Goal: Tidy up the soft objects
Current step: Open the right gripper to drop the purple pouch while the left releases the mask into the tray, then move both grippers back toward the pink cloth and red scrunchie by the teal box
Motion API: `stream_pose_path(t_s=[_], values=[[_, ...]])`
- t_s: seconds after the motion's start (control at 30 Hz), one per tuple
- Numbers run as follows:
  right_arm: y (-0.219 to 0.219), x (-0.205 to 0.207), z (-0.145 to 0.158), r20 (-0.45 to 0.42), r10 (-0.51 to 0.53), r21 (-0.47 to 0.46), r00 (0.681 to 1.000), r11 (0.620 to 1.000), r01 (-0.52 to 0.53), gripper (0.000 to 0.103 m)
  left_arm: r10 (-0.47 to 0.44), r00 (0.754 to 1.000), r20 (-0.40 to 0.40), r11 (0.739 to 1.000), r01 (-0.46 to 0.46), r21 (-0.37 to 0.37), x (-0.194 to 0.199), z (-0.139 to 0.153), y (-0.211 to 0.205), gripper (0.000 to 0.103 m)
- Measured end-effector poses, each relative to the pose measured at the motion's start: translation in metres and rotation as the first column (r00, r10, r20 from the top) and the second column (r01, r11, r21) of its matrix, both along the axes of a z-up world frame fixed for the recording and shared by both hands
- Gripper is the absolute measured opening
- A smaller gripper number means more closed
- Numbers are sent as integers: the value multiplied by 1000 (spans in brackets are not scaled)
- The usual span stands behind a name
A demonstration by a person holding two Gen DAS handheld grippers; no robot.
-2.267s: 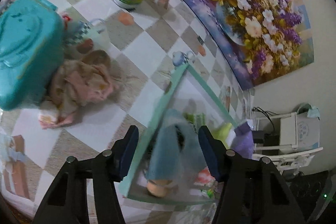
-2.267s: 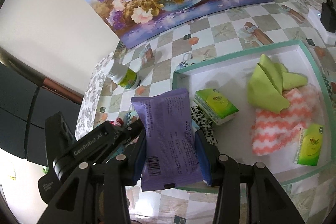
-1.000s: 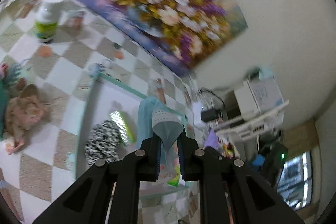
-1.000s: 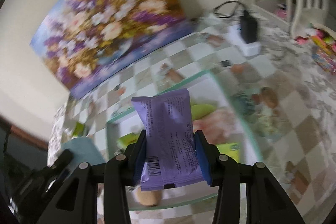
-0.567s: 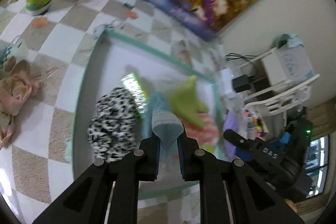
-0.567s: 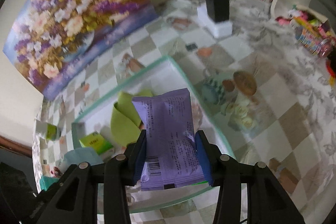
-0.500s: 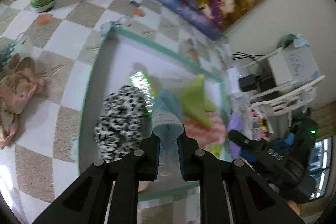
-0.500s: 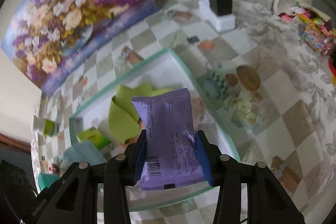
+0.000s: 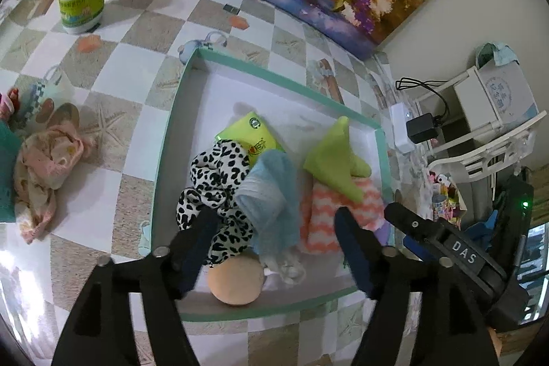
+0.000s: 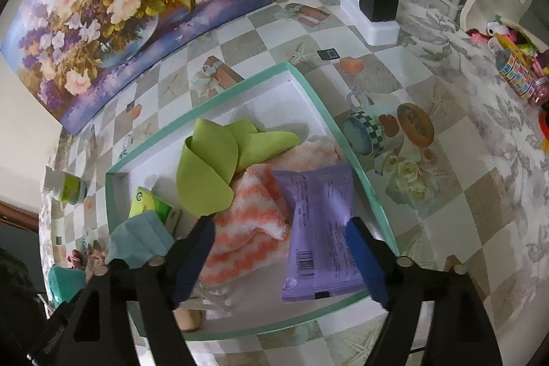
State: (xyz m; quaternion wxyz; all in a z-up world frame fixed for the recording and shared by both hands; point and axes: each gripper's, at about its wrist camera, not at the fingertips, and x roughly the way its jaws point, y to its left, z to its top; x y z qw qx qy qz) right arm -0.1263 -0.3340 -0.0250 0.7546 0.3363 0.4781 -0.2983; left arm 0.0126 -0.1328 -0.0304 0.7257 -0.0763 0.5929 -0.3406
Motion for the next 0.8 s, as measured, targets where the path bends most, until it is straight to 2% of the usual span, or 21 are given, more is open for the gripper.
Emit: stream_pose_path(t_s=[0.03,0.13,0.33,0.57,0.8], values=[[0,0,0,-3,2,-5,1000,1000,-2,93,0,1000,12,1000,0,-1,-1,3,0,84],[1,1,1,-9,4,-20,1000,1000,-4,103,2,998,57,1000,-2,3,-3,12,1,91],[3,2,5,-17,10,-54,1000,998,-11,103,39,984,175,996,-53,77,1,24,9,102],[2,1,6,-7,4,-49,1000,999,-4,103,112,971,209,984,-139,116,12,29,32,103],[8,1,27,39,-2,-109,999,994,6,103,159,944,289,964,-211,160,20,46,56,103]])
